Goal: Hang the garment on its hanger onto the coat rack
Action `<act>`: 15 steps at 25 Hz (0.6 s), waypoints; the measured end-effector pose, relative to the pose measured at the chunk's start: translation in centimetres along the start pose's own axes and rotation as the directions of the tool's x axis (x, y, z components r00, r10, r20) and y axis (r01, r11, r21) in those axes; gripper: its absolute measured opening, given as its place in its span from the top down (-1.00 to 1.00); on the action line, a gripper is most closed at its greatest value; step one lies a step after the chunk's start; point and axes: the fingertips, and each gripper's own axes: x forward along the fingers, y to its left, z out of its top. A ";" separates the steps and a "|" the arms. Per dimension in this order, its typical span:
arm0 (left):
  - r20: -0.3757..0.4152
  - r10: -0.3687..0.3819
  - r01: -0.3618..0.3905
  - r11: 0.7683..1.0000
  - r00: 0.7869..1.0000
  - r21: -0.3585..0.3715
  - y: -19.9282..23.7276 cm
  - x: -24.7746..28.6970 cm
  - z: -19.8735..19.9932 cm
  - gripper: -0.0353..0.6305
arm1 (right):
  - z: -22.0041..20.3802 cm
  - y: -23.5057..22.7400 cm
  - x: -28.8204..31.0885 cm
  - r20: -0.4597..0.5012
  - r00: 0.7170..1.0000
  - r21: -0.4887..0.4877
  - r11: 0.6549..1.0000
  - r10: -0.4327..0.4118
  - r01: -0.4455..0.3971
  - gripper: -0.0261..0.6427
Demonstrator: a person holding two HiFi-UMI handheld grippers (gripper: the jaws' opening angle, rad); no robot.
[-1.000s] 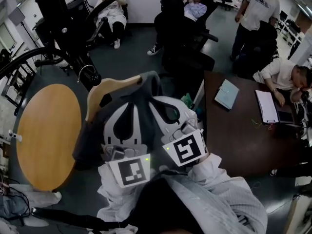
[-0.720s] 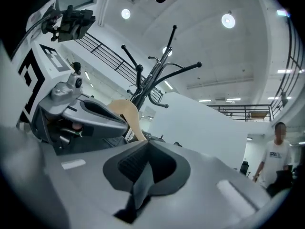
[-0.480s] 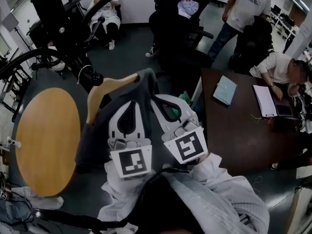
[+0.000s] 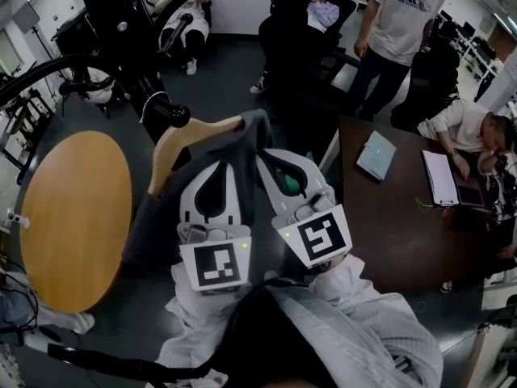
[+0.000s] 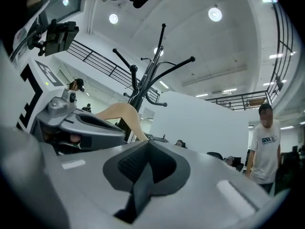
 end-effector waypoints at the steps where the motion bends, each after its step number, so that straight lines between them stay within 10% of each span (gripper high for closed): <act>1: 0.002 0.000 0.000 1.000 1.000 -0.003 0.1 0.0 0.0 0.88 | -0.1 0.1 0.1 -0.006 1.000 0.002 1.000 0.005 -0.005 0.92; 15: 0.014 -0.024 0.024 1.000 1.000 0.005 -0.5 1.0 0.3 0.88 | -0.6 -0.5 0.3 -0.007 1.000 0.016 1.000 0.000 0.000 0.92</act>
